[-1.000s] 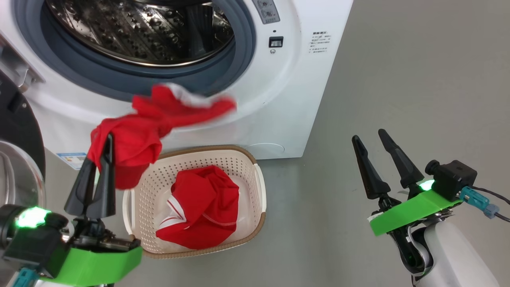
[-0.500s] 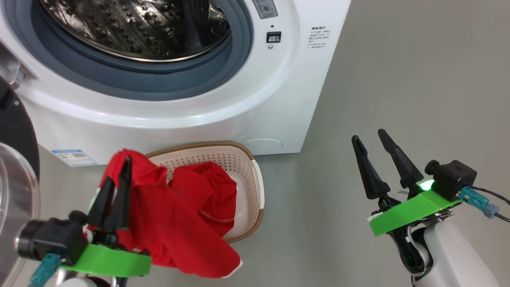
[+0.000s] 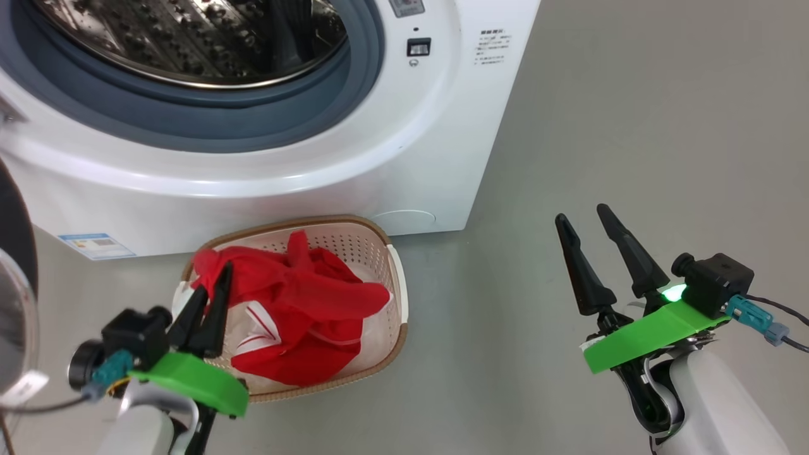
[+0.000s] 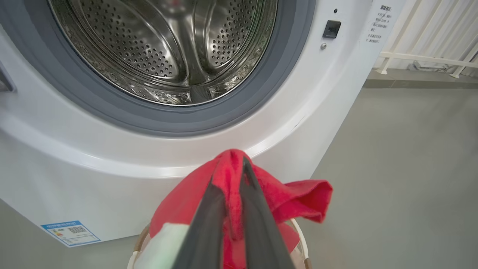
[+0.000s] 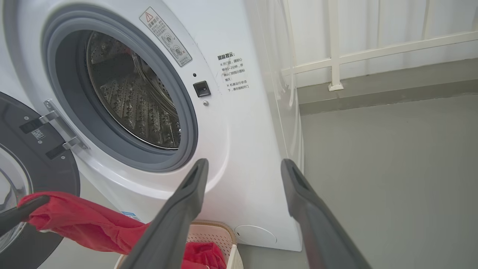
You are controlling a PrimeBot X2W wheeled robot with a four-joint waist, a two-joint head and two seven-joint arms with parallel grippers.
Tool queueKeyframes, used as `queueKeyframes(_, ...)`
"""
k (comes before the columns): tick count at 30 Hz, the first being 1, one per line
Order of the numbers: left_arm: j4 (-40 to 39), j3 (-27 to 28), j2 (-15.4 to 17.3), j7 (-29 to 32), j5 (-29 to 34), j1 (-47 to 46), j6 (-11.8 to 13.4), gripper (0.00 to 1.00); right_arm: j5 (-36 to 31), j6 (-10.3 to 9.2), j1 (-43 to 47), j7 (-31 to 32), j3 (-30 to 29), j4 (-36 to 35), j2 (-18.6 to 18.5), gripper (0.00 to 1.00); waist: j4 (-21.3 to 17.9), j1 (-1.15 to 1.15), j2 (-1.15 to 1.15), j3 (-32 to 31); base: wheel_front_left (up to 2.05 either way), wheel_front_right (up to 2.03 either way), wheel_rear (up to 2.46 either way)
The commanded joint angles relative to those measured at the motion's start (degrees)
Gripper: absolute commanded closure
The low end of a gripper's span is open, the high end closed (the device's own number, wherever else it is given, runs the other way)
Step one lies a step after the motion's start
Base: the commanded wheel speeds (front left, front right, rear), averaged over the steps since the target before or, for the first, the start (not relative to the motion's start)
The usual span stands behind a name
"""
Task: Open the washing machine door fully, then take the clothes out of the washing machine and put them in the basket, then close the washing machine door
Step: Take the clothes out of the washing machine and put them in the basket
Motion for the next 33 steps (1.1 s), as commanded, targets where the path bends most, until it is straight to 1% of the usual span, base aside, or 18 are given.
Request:
queueKeyframes(1, 1.24, 1.75, 0.87, -0.31, -0.46, -3.26, -0.86, 1.0, 0.7, 0.09, -1.19, -0.27, 1.19, -1.25, 0.28, 0.0, -0.53, 0.0, 0.0, 0.53, 0.0, 0.0, 0.0)
queueKeyframes(9, 19.33, -0.55, -1.43, -1.38, -1.38, -11.27, -4.54, 1.0, 0.64, 0.09, -1.77, -0.27, 1.37, -1.31, 0.88, 0.0, -2.55, 0.0, 0.0, 1.98, 0.0, 0.0, 0.0)
queueKeyframes(12, 25.13, -1.26, -2.47, -2.0, -2.05, -13.96, -5.37, 1.0, 0.61, 0.09, -2.13, -0.27, 1.36, -1.44, 1.01, 0.0, -3.39, 0.0, 0.0, 2.77, 0.0, 0.0, 0.0)
queueKeyframes(16, 30.95, -1.66, -3.48, -2.6, -3.07, -16.72, -5.9, 1.0, 0.5, 0.09, -2.57, -0.27, 1.55, -1.65, 1.25, 0.0, -4.58, 0.0, 0.0, 3.96, 0.0, 0.0, 0.0)
queueKeyframes(22, 36.84, -2.04, -4.38, -2.83, -4.59, -19.48, -6.1, 1.0, 0.36, 0.09, -3.08, -0.27, 1.57, -1.87, 1.68, 0.0, -6.24, 0.0, 0.0, 5.6, 0.0, 0.0, 0.0)
queueKeyframes(29, 40.41, -5.07, -4.13, -2.85, -7.35, -21.55, -6.13, 1.0, 0.28, 0.09, -3.76, -0.27, 1.66, -2.12, 2.04, 0.0, -7.59, 0.0, 0.0, 7.2, 0.0, 0.0, 0.0)
queueKeyframes(33, 42.38, -6.95, -4.37, -2.85, -10.26, -22.95, -6.13, 1.0, 0.11, 0.09, -4.14, -0.27, 1.8, -2.32, 2.29, 0.0, -8.25, 0.0, 0.0, 8.28, 0.0, 0.0, 0.0)
